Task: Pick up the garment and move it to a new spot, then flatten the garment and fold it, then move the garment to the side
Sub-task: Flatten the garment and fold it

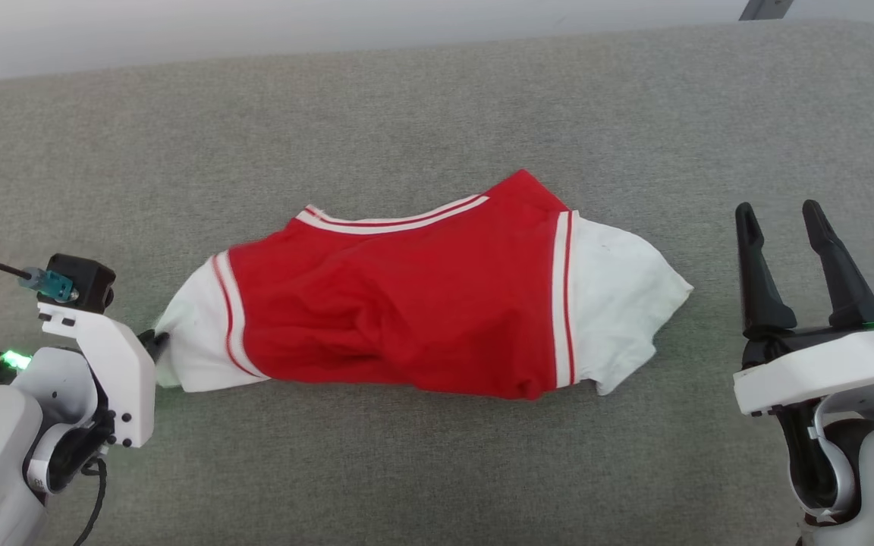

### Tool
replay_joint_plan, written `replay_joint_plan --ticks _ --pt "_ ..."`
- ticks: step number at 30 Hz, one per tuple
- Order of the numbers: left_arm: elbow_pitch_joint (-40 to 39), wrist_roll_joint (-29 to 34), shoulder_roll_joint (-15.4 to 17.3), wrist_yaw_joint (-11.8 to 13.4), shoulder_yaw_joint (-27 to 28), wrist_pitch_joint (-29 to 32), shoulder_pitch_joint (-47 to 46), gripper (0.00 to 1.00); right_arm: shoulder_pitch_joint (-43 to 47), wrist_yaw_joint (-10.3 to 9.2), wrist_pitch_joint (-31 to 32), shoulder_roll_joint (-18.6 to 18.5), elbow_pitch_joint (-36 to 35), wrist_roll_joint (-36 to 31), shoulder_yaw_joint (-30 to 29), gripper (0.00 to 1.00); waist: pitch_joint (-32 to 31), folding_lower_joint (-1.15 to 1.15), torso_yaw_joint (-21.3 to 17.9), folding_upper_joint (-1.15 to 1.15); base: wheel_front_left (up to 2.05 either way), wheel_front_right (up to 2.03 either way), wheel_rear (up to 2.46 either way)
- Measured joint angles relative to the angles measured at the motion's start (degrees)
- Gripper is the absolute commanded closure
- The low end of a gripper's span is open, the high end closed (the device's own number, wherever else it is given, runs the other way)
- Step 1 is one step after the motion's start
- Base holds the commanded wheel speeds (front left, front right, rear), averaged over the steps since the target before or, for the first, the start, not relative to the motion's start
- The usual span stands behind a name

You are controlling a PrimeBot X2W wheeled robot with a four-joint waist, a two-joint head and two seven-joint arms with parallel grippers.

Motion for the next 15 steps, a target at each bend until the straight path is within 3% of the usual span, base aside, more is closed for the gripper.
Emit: replay_joint_plan --ticks 6,15 --pt "1.10 -1.13 -0.18 -1.08 -0.67 2.55 0.09 0.00 -0.05 0.00 1.04 -0.01 -0.53 -0.05 0.58 0.00 0.16 0.00 0.76 0.00 0.00 0.00 0.00" --pt "7.66 -1.99 -3.65 -2.34 -1.78 5.46 -4.85 0.00 -0.21 0.00 7.86 -0.32 -0.80 -0.20 1.89 0.00 1.29 0.00 0.99 0.00 0.00 0.00 0.00"
